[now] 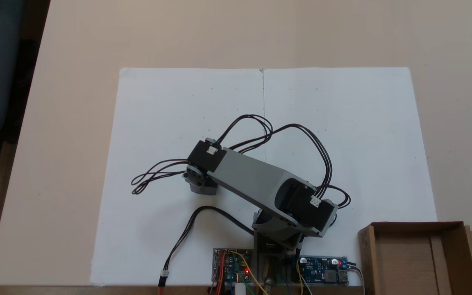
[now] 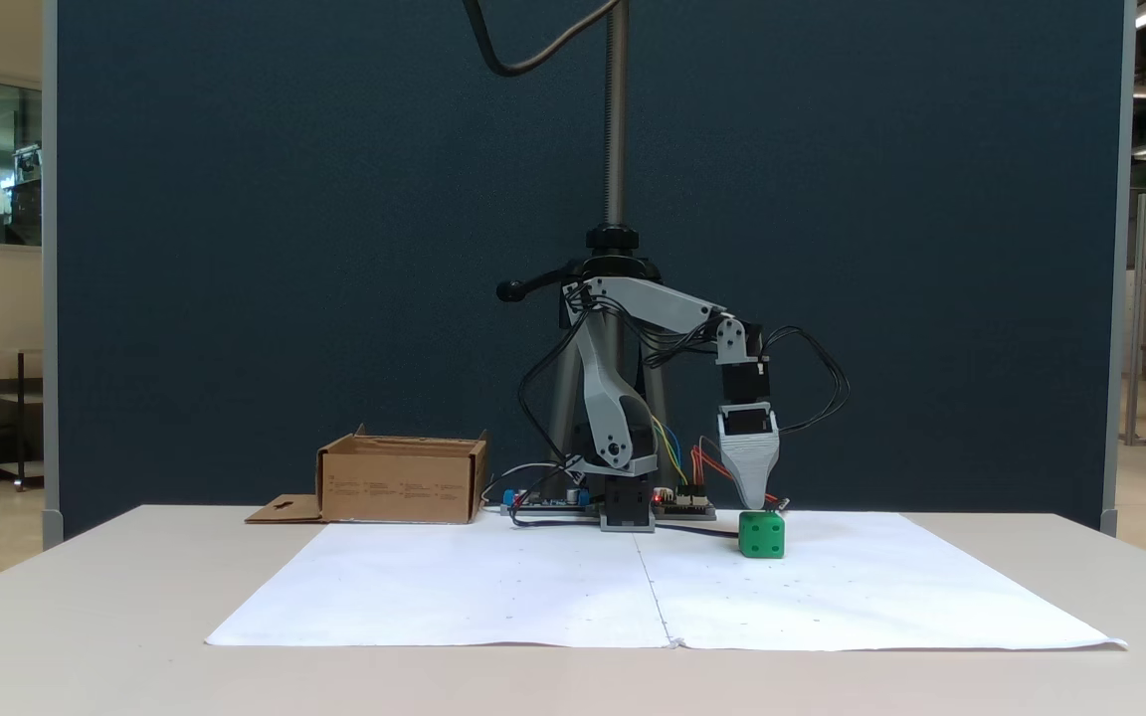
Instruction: Grasp a green dice and put it in the bin.
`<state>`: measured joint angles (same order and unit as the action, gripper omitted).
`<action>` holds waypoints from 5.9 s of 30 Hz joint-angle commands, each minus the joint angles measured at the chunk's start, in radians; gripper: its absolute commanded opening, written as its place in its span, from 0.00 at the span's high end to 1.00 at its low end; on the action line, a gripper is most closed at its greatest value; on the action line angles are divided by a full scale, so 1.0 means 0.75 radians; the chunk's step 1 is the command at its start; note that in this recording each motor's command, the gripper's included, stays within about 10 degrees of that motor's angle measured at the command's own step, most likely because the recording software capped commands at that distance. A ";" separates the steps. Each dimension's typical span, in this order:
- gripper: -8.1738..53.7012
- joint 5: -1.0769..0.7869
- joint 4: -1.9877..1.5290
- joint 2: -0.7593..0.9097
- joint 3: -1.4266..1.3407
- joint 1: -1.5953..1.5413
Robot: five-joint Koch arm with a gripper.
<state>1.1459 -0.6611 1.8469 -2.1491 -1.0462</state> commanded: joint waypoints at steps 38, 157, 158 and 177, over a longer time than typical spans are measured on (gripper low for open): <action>0.53 -0.002 0.311 -0.237 -0.129 -0.006; 0.16 -1.250 0.124 -0.020 0.892 1.497; 0.16 -1.252 0.173 0.027 0.828 1.469; 0.14 -1.317 1.030 0.673 0.329 1.444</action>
<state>0.1534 -0.0261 2.2519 -1.8960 0.0092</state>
